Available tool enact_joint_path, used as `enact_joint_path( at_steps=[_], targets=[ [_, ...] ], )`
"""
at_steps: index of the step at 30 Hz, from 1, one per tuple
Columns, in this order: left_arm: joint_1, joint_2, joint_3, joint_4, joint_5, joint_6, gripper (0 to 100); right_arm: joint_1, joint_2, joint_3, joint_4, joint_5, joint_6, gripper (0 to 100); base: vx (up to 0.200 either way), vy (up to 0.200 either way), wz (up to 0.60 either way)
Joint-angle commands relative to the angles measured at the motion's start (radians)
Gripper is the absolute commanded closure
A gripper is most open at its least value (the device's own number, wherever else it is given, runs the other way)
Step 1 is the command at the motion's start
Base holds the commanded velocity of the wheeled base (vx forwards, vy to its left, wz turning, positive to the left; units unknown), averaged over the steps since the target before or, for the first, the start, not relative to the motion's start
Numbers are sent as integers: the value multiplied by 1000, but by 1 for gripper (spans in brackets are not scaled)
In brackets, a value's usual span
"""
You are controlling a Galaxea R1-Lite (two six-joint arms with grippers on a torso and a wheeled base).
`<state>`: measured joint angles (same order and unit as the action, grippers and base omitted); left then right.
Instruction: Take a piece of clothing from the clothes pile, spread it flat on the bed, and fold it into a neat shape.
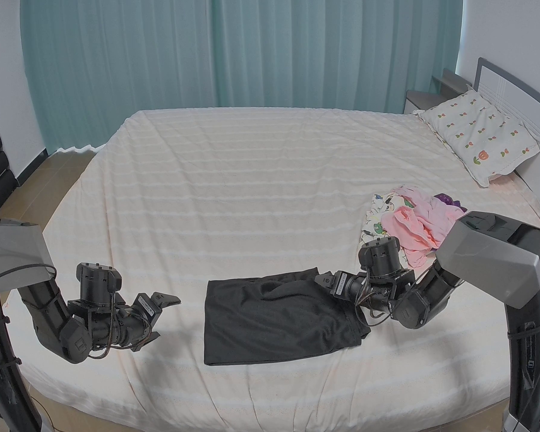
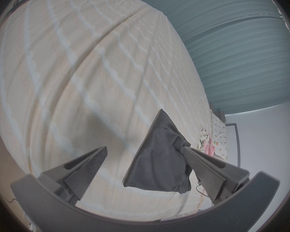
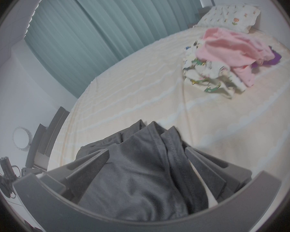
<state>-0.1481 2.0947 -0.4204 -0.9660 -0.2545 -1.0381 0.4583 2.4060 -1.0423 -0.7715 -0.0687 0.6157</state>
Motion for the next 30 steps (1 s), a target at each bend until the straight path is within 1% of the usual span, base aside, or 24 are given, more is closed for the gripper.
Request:
enact_joint_path(
  at_steps=[1,4,9,15,17,18,20,25,30],
  targets=[
    [-1,5,2,0,1,4,0,-1,82,-145,98,60,32,0,0,0,0],
    [-1,5,2,0,1,4,0,2,102,-182,112,61,50,0,0,0,0],
    [-1,5,2,0,1,4,0,0,122,-208,116,69,50,0,0,0,0],
    [-1,5,2,0,1,4,0,-9,156,-294,182,73,58,0,0,0,0],
    [-1,7,2,0,1,4,0,-13,154,-309,182,72,82,0,0,0,0],
    [-1,7,2,0,1,4,0,-20,145,-334,184,70,128,0,0,0,0],
    [-1,7,2,0,3,4,0,-23,133,-346,187,67,144,0,0,0,0],
    [-1,7,2,0,3,4,0,-23,101,-346,196,63,144,0,0,0,0],
    [-1,7,0,0,3,4,0,-17,102,-349,198,33,141,0,0,0,0]
  ],
)
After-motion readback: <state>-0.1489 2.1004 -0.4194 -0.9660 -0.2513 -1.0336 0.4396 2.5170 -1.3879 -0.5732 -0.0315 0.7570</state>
